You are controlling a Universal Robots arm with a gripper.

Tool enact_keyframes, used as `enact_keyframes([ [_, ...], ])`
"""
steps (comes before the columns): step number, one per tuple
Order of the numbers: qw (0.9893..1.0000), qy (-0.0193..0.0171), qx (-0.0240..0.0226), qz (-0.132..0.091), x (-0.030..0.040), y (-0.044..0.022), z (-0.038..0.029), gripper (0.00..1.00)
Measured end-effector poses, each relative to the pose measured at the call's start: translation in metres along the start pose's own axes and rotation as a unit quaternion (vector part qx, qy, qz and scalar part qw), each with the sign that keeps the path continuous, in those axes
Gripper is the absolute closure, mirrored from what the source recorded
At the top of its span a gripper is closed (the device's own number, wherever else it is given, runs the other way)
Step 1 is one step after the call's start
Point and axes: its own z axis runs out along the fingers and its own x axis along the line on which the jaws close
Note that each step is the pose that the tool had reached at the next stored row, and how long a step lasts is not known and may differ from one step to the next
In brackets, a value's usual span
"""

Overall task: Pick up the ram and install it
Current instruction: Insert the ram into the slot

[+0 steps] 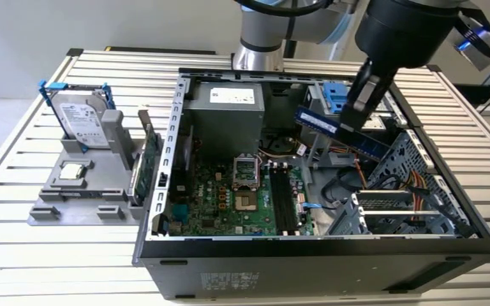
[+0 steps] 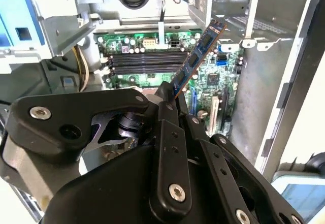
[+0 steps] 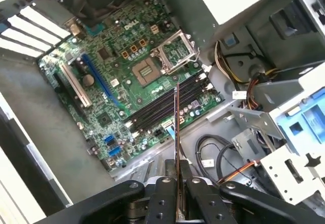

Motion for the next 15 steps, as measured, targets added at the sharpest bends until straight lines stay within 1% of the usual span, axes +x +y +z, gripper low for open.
enact_keyframes([
  [2,0.9999,-0.0005,-0.0005,0.017,0.0,0.0,0.0,1.0],
  [4,0.9994,-0.001,-0.001,0.034,0.0,0.0,0.0,1.0],
  [7,0.9982,-0.0018,-0.0017,0.059,0.0,0.0,0.0,1.0],
  [10,0.9964,-0.0026,-0.0024,0.084,0.0,0.0,0.0001,1.0],
  [13,0.9939,-0.0034,-0.0032,0.11,0.0,0.0,0.0001,1.0],
  [15,0.992,-0.0039,-0.0036,0.126,0.0,0.0,0.0001,1.0],
])
